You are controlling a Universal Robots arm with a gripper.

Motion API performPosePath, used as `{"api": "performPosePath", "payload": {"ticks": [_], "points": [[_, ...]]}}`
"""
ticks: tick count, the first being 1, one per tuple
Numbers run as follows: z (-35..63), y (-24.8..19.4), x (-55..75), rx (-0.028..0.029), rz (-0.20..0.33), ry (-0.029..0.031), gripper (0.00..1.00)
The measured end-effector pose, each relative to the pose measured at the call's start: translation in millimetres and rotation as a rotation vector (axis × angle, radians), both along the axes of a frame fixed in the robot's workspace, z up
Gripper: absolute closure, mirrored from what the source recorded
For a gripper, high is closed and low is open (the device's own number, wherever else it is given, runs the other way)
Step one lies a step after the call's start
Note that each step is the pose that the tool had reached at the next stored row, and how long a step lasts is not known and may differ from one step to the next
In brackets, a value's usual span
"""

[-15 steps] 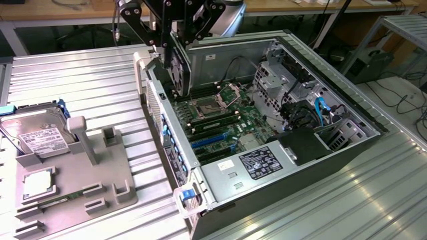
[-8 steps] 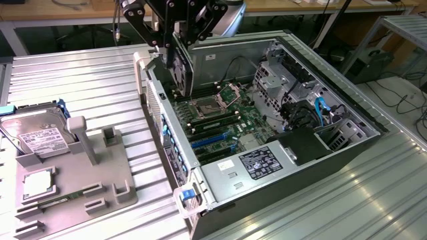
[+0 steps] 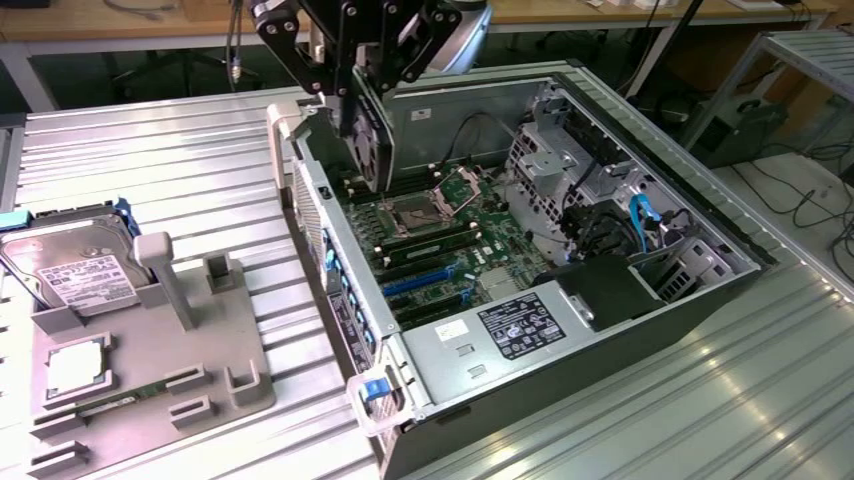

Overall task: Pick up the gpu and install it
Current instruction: 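Pick up the gpu and move the gpu toward the slot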

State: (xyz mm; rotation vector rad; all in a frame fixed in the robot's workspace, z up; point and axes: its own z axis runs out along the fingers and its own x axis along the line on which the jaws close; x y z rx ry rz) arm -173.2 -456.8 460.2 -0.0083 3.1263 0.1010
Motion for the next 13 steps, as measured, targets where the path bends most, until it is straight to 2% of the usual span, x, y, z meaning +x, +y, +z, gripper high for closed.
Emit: {"api": "performPosePath", "payload": {"ticks": [13], "points": [[-2.2, 0.0, 18.6, 0.0001, 0.008, -0.0002, 0.73]]}}
